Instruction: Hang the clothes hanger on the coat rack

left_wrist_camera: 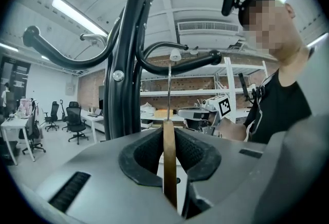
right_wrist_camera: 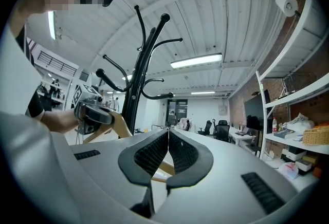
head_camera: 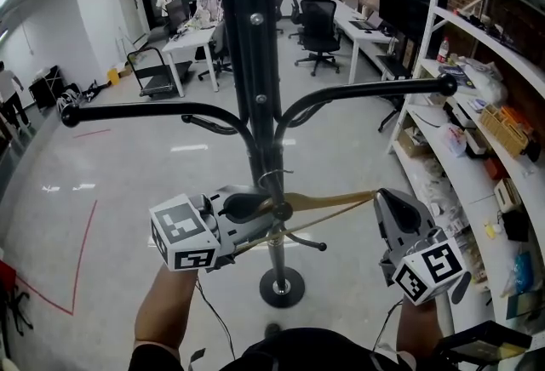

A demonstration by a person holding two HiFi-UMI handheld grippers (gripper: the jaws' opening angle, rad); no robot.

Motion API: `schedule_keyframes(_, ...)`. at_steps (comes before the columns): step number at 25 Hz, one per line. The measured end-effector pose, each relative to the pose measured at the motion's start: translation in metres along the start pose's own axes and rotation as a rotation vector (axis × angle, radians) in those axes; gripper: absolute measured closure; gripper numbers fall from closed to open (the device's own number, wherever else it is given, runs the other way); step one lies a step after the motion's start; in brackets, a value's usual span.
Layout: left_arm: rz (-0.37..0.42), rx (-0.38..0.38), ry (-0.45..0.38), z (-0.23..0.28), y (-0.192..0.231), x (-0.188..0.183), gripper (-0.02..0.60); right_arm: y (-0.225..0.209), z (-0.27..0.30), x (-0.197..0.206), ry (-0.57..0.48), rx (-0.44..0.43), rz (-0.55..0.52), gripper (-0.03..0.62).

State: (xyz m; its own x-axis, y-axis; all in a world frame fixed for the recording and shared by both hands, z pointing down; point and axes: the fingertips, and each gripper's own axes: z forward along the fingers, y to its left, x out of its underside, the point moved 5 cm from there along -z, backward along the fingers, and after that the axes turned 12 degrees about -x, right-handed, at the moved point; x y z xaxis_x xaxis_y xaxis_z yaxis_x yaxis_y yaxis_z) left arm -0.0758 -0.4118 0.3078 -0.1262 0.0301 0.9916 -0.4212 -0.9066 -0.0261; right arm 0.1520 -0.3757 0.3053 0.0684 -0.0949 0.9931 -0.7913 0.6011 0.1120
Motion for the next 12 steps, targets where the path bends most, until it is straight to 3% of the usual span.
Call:
schedule_keyframes(9, 0.012, 0.0, -0.054, -0.0011, 0.0026, 0.0039, 0.528, 0.0007, -0.0013, 0.0016, 0.012, -0.009, -0.011, 0.586)
schedule_keyframes(12, 0.06, -0.028, -0.084, -0.0014, 0.0016, 0.0048, 0.526, 0.0014, 0.0008, 0.001, 0.014, -0.022, -0.013, 0.586)
